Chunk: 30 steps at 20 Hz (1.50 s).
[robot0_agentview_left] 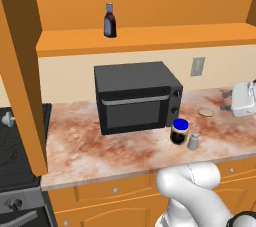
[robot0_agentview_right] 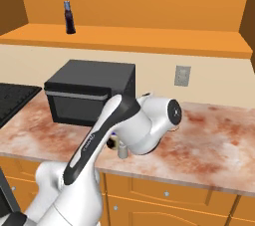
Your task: There are various items on the counter. Only move the condiments/shakers into the cabinet.
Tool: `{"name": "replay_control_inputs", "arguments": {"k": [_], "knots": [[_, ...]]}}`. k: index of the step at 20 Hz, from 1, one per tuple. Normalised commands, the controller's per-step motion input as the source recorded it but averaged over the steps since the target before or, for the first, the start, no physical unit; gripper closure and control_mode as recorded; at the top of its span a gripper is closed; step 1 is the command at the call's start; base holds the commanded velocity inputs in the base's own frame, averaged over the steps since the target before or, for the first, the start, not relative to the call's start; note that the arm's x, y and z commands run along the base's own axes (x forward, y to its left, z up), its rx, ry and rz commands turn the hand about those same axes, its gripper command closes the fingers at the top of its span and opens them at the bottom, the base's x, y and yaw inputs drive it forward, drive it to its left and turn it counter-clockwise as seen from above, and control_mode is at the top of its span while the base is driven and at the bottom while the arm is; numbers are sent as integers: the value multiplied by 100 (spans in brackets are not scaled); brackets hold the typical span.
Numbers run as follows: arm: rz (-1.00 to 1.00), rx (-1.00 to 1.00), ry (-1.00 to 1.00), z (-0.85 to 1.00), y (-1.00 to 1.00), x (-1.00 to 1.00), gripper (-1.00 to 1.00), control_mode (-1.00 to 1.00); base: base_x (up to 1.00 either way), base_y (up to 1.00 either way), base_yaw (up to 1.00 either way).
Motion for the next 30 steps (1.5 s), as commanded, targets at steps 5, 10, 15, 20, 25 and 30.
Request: {"name": "replay_control_inputs", "arguments": {"k": [5, 10, 15, 20, 25, 30], "knots": [[3, 4, 4, -67, -1, 0, -100, -100, 0, 0, 0], [0, 6, 0, -57, 0, 0, -100, -100, 0, 0, 0], [2, 5, 6, -29, -5, 0, -100, -100, 0, 0, 0], [4, 2, 17, -39, -5, 13, -100, -100, 0, 0, 0], [7, 2, 14, -38, -15, 1, -100, -100, 0, 0, 0], [8, 5, 5, -35, -16, 0, -100, -100, 0, 0, 0]]}}
